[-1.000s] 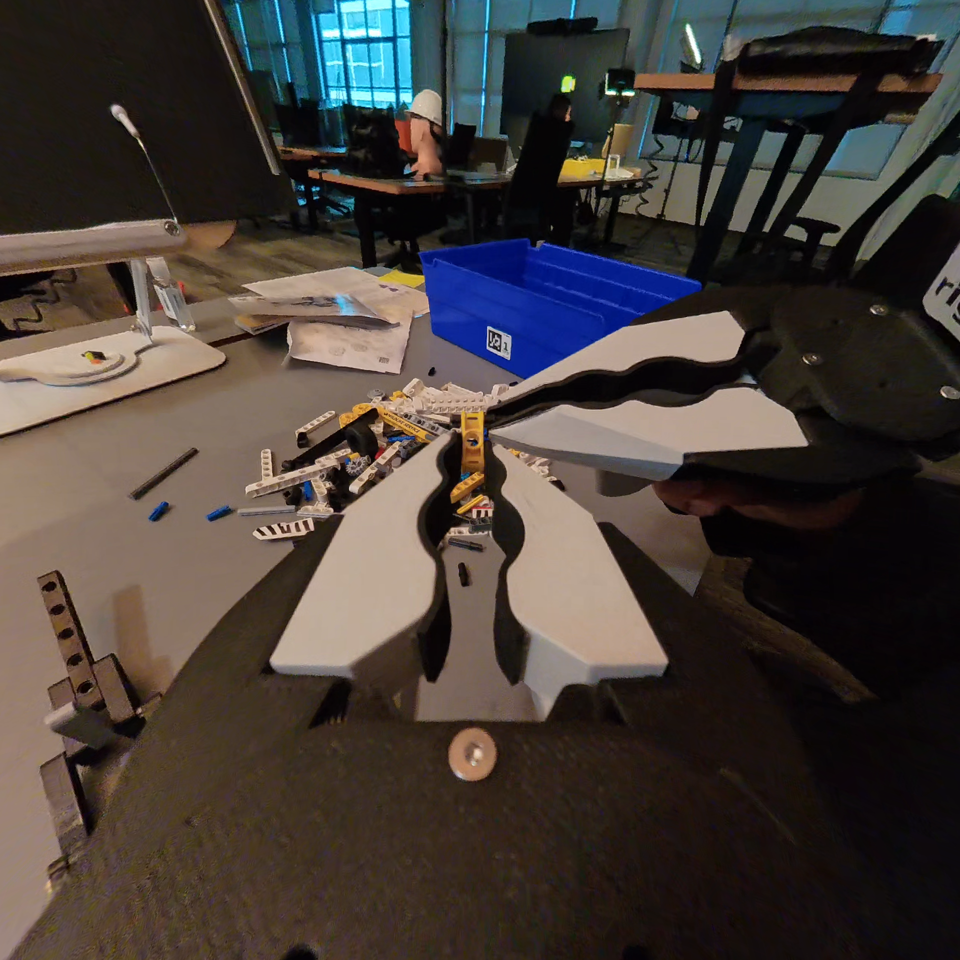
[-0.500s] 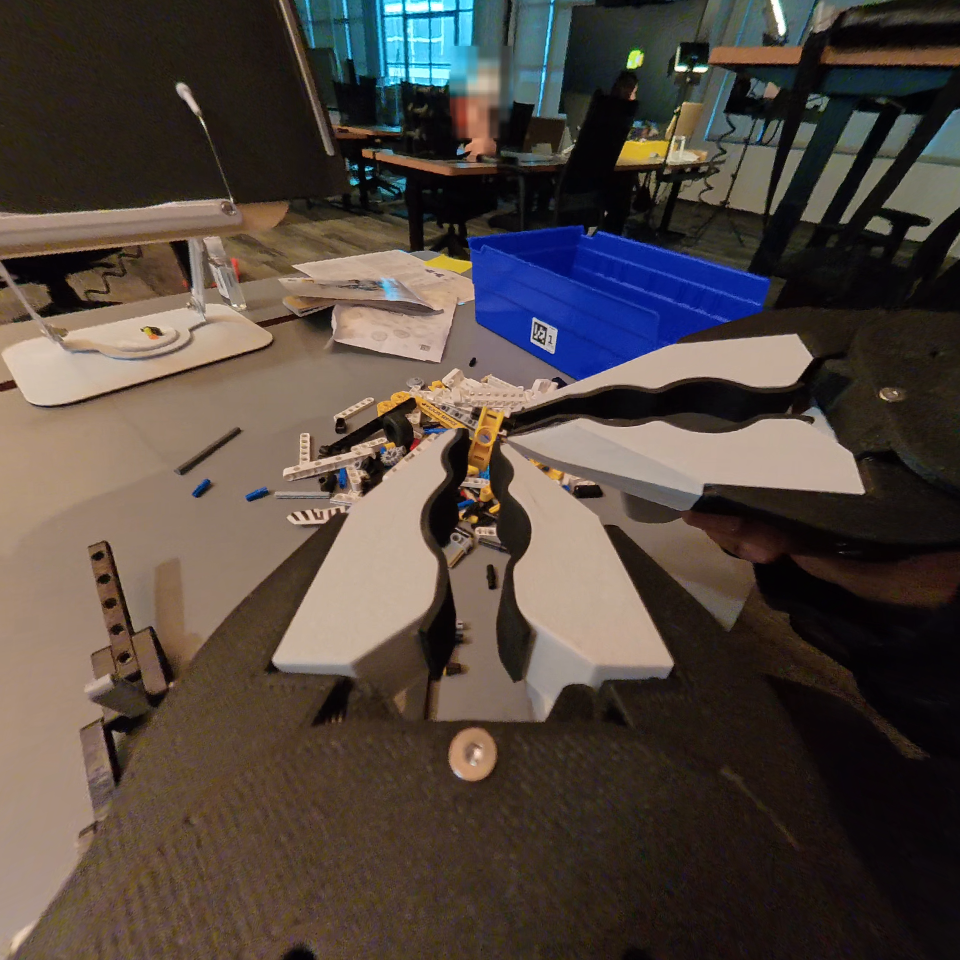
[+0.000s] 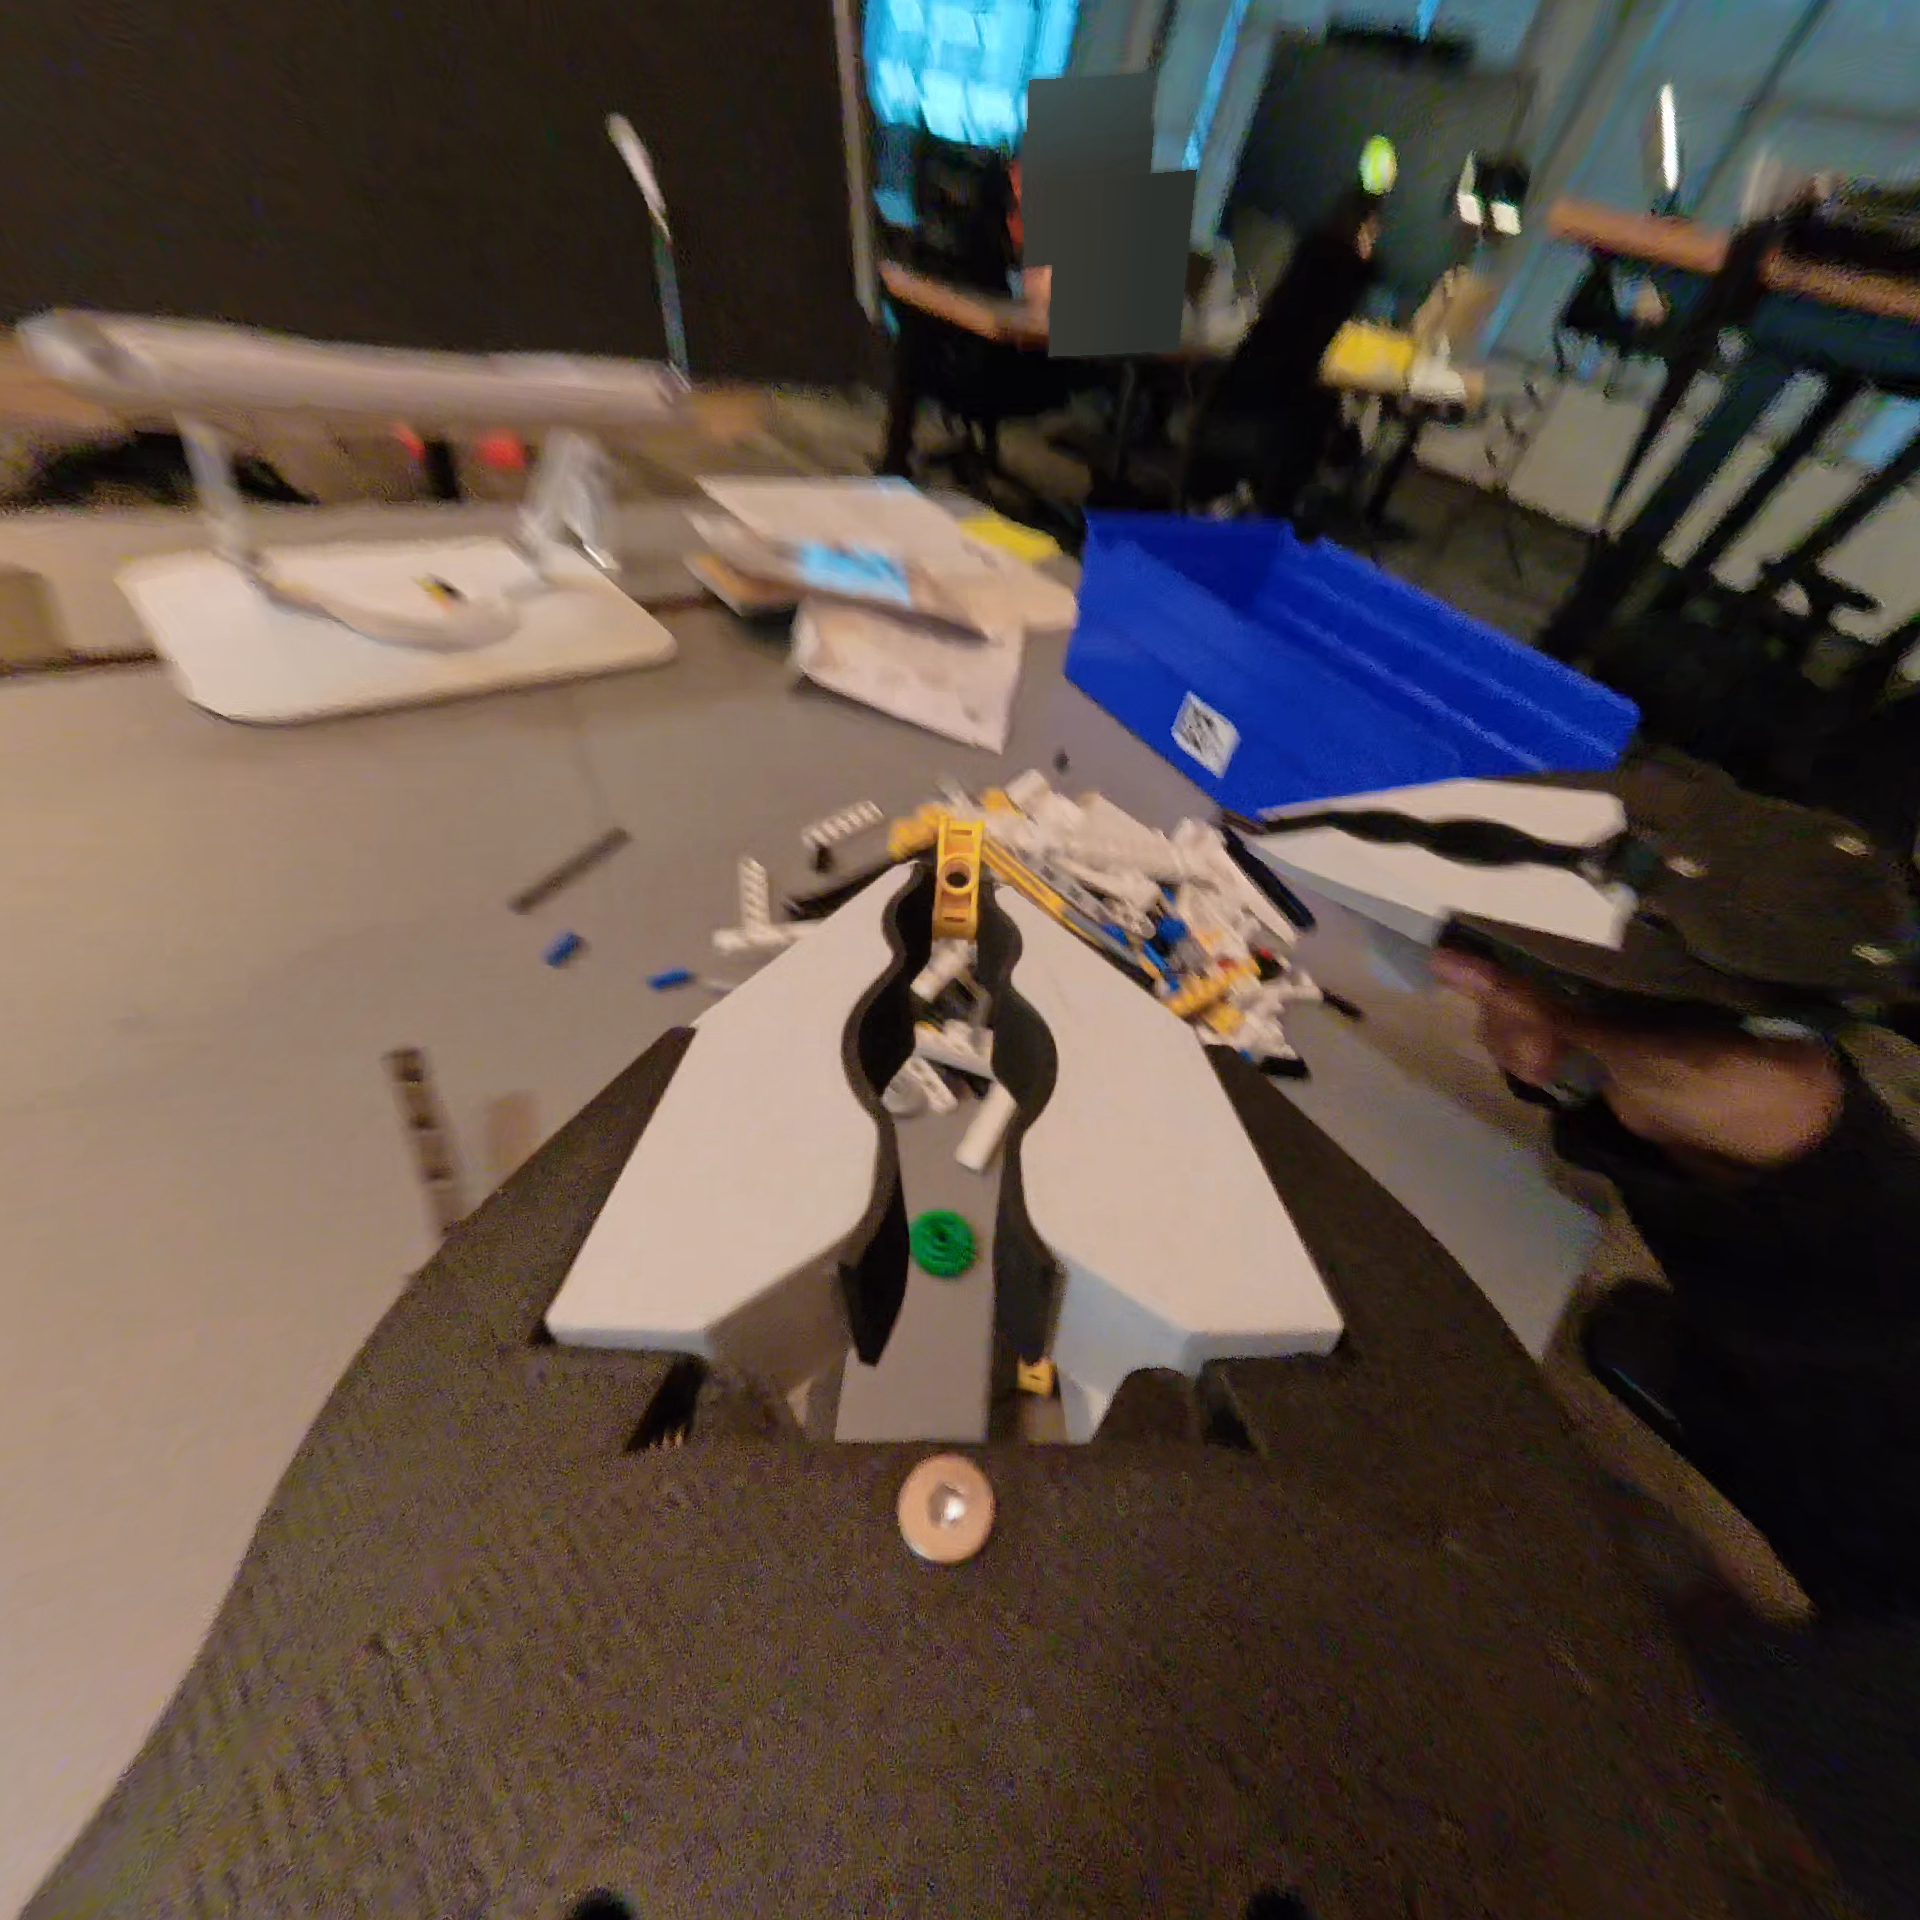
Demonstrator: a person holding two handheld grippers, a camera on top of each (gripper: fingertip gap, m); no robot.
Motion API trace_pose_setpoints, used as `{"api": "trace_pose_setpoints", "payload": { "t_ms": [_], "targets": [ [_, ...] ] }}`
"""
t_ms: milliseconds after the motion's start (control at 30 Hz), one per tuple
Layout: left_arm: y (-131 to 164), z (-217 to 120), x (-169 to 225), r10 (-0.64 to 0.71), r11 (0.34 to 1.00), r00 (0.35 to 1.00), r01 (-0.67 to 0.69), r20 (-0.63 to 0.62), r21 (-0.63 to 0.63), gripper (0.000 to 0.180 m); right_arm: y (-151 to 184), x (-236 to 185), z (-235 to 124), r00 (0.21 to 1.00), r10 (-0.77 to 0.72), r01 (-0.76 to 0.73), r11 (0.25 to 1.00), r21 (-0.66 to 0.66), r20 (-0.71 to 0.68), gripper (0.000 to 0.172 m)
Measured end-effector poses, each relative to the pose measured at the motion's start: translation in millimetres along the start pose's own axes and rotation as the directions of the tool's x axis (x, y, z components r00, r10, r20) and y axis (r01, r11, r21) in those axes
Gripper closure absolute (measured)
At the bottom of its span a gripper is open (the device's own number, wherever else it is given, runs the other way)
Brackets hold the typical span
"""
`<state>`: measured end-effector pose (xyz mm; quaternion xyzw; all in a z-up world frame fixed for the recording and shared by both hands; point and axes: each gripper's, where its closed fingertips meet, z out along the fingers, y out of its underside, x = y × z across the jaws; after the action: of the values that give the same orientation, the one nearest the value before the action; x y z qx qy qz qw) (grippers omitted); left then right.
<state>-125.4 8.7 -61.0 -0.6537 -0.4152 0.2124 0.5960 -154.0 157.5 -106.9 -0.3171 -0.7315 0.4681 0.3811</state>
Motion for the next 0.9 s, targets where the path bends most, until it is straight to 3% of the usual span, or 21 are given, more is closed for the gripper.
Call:
{"api": "trace_pose_setpoints", "payload": {
  "t_ms": [133,300,500,567,633,800,900],
  "targets": [
    [27,37,29,-0.022,0.989,0.996,0.008,-0.091,-0.145,0.176,36,10,16,0.996,0.084,-0.082,0.991,-0.105,0.017,0.168],
    [49,76,33,0.081,0.951,0.995,-0.093,-0.053,-0.295,0.176,46,17,24,0.990,0.129,-0.118,0.977,-0.177,0.053,0.144],
    [70,115,32,0.124,0.909,0.992,-0.124,-0.027,-0.398,0.171,18,42,1,0.973,0.226,-0.225,0.974,-0.029,0.054,0.146],
    [77,124,31,0.086,0.900,0.996,-0.088,-0.022,-0.427,0.149,15,42,-5,0.963,0.256,-0.256,0.967,-0.004,0.080,0.145],
    [77,124,29,0.063,0.904,0.998,-0.056,0.001,-0.423,0.134,16,41,-9,0.964,0.252,-0.253,0.968,0.000,0.082,0.146],
    [46,81,47,0.087,0.957,0.995,-0.097,-0.051,-0.272,0.138,19,33,-12,0.981,0.174,-0.174,0.985,-0.010,0.083,0.145],
    [34,40,63,0.046,0.980,0.988,-0.074,-0.150,-0.185,0.143,16,9,-10,0.967,0.185,-0.186,0.982,-0.011,0.173,0.141]
  ]
}}
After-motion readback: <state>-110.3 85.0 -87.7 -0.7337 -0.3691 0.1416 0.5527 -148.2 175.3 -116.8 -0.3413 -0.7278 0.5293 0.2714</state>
